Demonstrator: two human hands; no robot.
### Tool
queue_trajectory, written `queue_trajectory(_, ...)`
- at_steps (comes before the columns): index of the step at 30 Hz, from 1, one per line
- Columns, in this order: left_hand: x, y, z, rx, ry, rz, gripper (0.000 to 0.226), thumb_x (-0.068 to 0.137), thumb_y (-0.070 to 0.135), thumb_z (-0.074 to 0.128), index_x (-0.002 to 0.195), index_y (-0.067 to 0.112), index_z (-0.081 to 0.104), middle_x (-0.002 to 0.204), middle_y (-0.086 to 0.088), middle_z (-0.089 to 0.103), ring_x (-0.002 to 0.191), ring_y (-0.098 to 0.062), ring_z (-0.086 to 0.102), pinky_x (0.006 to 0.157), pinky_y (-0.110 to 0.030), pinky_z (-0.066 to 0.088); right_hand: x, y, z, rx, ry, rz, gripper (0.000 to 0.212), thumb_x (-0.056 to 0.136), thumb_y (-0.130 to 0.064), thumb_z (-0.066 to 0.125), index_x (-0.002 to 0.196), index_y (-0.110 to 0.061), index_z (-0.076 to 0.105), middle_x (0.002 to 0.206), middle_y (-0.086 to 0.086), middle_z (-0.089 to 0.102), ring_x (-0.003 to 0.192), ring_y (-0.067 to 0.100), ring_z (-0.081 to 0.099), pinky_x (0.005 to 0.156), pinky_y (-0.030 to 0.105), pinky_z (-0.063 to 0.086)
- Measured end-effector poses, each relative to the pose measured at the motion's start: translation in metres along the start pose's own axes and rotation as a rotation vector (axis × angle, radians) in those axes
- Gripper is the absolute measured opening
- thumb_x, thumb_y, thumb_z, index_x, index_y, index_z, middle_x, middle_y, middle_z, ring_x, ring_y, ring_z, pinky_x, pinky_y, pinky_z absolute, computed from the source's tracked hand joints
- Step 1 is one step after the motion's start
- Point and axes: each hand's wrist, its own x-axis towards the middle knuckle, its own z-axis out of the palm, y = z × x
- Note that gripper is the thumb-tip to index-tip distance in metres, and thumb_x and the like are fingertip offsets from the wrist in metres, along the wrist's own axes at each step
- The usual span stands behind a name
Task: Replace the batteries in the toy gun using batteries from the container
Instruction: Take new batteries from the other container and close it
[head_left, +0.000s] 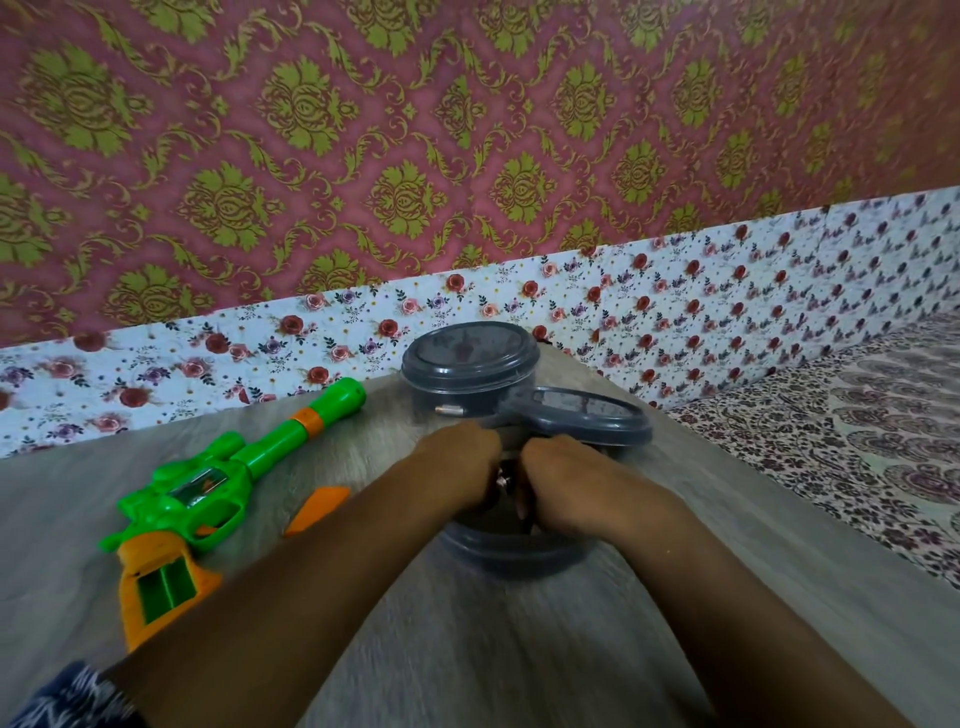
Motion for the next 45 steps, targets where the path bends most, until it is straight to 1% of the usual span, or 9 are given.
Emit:
queue_trajectory(9,-0.007,0.007,-0.004,-0.143,0.072,-0.101,0.026,0.09,0.019,0.058,0.11,0.004,0.062,0.116,-0.016,0.062,0.105,-0.029,0.06,0.09,-0.034,0.045,-0.006,-0.003,-0.006,-0.083,0.018,-0.037,0.023,0.083,-0.01,0.061,0.105,-0.011,0.058,0.101,0.006,0.061,0.076,0.013,0.048,0.069,0.027,0.04)
queue_trajectory(14,-0.013,0.011,-0.005,-0.165,0.141,-0.092,0.024,0.09,0.019,0.057,0.106,0.003,0.064,0.111,-0.018,0.065,0.102,-0.031,0.061,0.082,-0.034,0.045,-0.006,-0.003,-0.009,-0.037,0.088,-0.078,0.011,0.079,-0.009,0.059,0.089,-0.014,0.058,0.082,0.002,0.057,0.073,0.014,0.051,0.066,0.026,0.041)
queue_trajectory(20,-0.042,-0.014,-0.035,-0.335,0.45,-0.172,0.018,0.085,0.027,0.066,0.091,0.011,0.072,0.089,-0.011,0.071,0.085,-0.024,0.066,0.078,-0.031,0.051,-0.004,0.002,-0.013,0.047,0.375,-0.195,0.017,0.08,-0.017,0.062,0.096,-0.013,0.058,0.092,0.007,0.066,0.082,0.02,0.06,0.071,0.032,0.049)
queue_trajectory(22,-0.065,-0.034,-0.048,-0.389,0.512,-0.21,0.018,0.085,0.029,0.067,0.082,0.012,0.073,0.077,-0.008,0.069,0.07,-0.017,0.061,0.068,-0.024,0.045,-0.005,0.0,-0.014,0.169,0.467,-0.223,0.016,0.081,-0.015,0.065,0.096,-0.016,0.06,0.089,0.0,0.066,0.08,0.013,0.061,0.073,0.021,0.05)
queue_trajectory(28,-0.124,-0.086,-0.032,-0.419,0.329,-0.345,0.027,0.082,0.033,0.069,0.075,0.008,0.075,0.062,-0.008,0.065,0.06,-0.013,0.059,0.059,-0.023,0.045,-0.012,-0.042,-0.013,0.589,0.587,-0.325,0.016,0.074,-0.007,0.073,0.083,-0.016,0.063,0.07,-0.009,0.066,0.065,0.001,0.063,0.064,0.008,0.048)
queue_trajectory(31,-0.132,-0.093,-0.013,-0.387,0.288,-0.385,0.032,0.084,0.037,0.065,0.065,0.012,0.072,0.046,0.001,0.049,0.047,-0.006,0.045,0.044,-0.016,0.027,-0.007,-0.08,-0.008,0.474,0.51,-0.285,0.009,0.076,-0.012,0.072,0.079,-0.014,0.064,0.067,-0.007,0.062,0.061,0.004,0.058,0.061,0.016,0.046)
queue_trajectory(34,-0.133,-0.088,0.0,-0.436,0.271,-0.404,0.04,0.084,0.034,0.062,0.052,0.011,0.064,0.038,-0.003,0.042,0.041,-0.009,0.047,0.038,-0.017,0.026,0.002,-0.107,0.009,0.154,0.382,-0.194,0.013,0.081,-0.02,0.065,0.089,-0.011,0.064,0.088,0.005,0.068,0.083,0.018,0.063,0.074,0.033,0.052)
queue_trajectory(39,-0.128,-0.078,0.023,-0.382,0.305,-0.397,0.046,0.086,0.046,0.054,0.07,0.004,0.064,0.069,-0.02,0.061,0.077,-0.033,0.065,0.059,-0.032,0.042,0.007,-0.125,0.032,-0.032,0.187,-0.063,0.02,0.082,-0.009,0.057,0.101,-0.005,0.056,0.11,0.017,0.059,0.101,0.034,0.057,0.078,0.037,0.047)
queue_trajectory(45,-0.127,-0.073,0.041,-0.407,0.348,-0.431,0.028,0.08,0.034,0.067,0.102,0.016,0.063,0.104,-0.01,0.067,0.097,-0.029,0.064,0.076,-0.033,0.049,0.007,-0.123,0.045,0.0,0.141,0.025,0.017,0.087,-0.006,0.05,0.103,-0.006,0.055,0.114,0.016,0.057,0.104,0.032,0.056,0.077,0.035,0.043)
